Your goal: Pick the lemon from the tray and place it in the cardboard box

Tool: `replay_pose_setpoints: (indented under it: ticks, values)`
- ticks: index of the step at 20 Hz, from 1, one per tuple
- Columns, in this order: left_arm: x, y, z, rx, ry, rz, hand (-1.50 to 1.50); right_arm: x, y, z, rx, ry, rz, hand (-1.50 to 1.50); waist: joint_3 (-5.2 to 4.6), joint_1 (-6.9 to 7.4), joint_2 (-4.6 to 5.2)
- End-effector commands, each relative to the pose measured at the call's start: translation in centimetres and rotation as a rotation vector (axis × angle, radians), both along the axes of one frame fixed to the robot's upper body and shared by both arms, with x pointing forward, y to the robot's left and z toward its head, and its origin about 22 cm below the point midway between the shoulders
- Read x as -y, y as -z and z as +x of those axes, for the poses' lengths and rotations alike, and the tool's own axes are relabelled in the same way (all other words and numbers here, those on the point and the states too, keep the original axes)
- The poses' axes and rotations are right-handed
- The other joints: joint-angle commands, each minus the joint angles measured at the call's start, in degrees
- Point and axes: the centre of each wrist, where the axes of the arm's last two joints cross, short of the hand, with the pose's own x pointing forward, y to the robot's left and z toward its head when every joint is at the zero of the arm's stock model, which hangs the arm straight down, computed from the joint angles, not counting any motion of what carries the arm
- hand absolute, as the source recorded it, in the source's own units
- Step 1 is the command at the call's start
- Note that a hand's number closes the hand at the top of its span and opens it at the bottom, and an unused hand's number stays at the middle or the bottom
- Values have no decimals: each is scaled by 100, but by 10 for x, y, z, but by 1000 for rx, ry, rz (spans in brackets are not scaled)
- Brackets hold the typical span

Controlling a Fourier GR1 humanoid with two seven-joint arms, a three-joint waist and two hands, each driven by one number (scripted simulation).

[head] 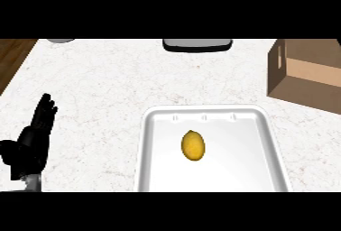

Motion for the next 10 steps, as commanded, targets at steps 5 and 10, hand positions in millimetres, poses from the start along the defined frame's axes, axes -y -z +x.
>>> replay_pose_setpoints:
  ticks: [5, 10]
  values:
    - [5, -46, 30, 148, 330, 208, 0, -33, -56, -32, 14, 5, 74, -150, -198, -377, 33]
    - [26, -45, 38, 128, 484, 162, 0, -40, -27, -70, -194, 143, -153, -150, -184, -330, 75]
